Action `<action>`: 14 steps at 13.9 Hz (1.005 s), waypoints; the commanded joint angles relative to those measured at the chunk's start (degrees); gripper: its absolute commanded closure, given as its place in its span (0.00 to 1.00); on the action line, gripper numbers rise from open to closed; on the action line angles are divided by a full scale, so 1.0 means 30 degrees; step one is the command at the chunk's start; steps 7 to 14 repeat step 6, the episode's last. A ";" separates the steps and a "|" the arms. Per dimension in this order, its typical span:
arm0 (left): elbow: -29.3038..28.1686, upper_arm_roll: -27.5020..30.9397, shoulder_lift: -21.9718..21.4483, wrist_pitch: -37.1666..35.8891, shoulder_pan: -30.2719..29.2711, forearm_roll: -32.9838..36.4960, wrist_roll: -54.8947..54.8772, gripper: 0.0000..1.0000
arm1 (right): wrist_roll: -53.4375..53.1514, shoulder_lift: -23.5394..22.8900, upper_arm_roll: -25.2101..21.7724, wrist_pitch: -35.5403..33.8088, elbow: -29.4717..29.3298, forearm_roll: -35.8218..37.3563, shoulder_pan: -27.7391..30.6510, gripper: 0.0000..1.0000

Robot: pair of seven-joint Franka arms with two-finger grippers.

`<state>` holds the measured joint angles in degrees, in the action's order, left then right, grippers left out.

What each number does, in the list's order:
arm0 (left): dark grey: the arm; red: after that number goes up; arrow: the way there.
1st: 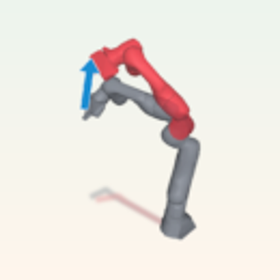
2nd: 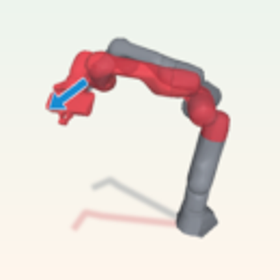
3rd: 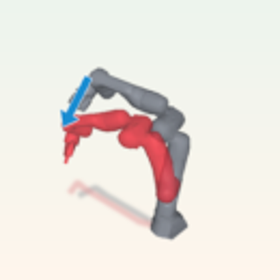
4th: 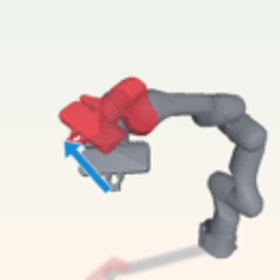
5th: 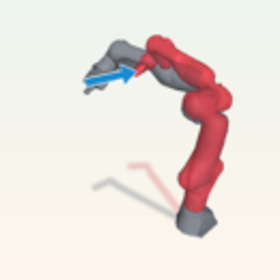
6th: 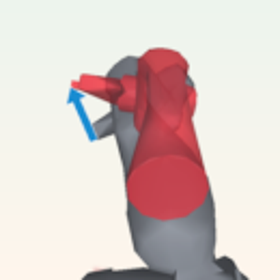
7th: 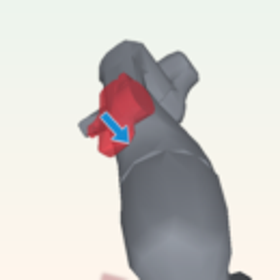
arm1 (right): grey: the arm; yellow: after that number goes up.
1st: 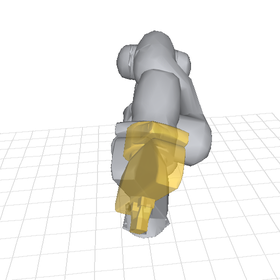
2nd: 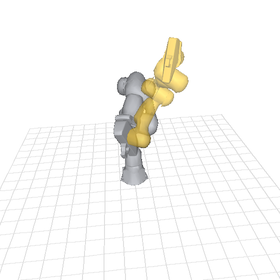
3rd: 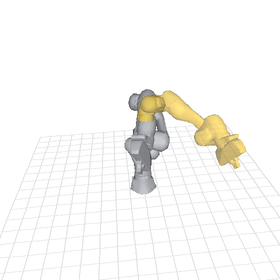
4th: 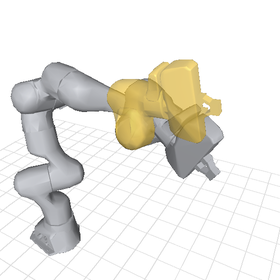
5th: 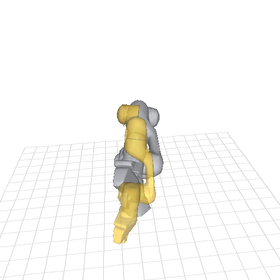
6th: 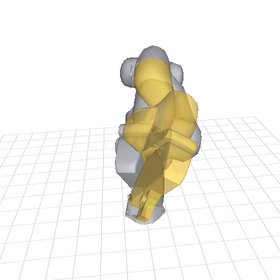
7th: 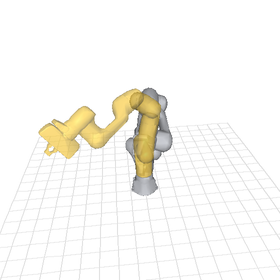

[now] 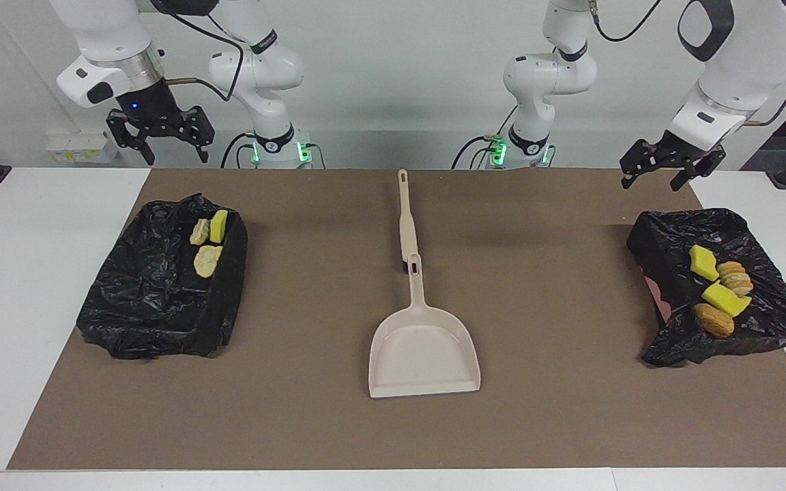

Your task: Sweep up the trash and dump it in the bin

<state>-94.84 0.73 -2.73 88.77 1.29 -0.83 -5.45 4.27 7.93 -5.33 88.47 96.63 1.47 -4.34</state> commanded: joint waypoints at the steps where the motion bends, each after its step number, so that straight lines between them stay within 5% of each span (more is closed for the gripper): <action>1: 0.0090 0.0136 -0.0175 -0.0440 0.0243 -0.0162 0.0030 0.00 | 0.0453 0.0228 0.0137 -0.0164 0.0162 -0.0021 0.0129 0.00; 14: 0.0062 0.0136 -0.0233 -0.0469 0.0038 -0.0457 0.0031 0.00 | 0.0424 0.0228 0.0108 -0.0107 0.0162 -0.0021 0.0071 0.00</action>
